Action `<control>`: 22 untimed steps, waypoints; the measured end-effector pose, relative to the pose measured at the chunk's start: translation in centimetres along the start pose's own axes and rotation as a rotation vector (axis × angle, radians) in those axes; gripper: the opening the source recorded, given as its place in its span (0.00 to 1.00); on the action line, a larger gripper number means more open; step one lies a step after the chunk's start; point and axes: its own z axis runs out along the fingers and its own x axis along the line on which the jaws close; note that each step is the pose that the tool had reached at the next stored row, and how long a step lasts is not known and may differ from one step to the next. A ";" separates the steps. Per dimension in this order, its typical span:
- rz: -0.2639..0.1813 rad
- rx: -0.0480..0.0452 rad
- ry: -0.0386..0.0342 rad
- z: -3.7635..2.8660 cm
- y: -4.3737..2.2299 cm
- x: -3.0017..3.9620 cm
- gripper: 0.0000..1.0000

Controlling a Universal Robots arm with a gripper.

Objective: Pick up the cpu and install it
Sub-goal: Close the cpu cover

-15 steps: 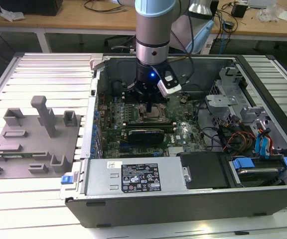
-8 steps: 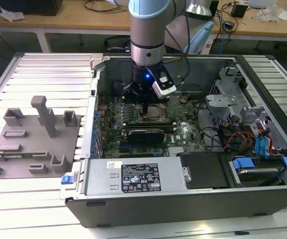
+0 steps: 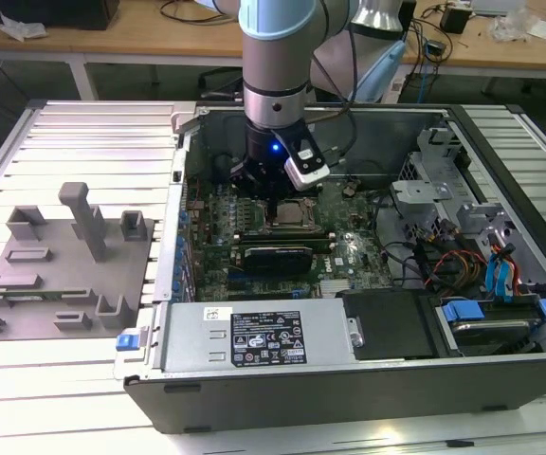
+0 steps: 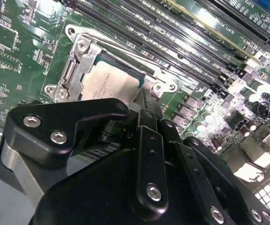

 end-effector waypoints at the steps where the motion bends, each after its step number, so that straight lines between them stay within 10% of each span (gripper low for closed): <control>1: 0.000 0.0000 0.0000 0.06 0.00 0.00 0.11; 22: 0.000 0.0002 0.0000 0.80 -0.18 0.09 0.11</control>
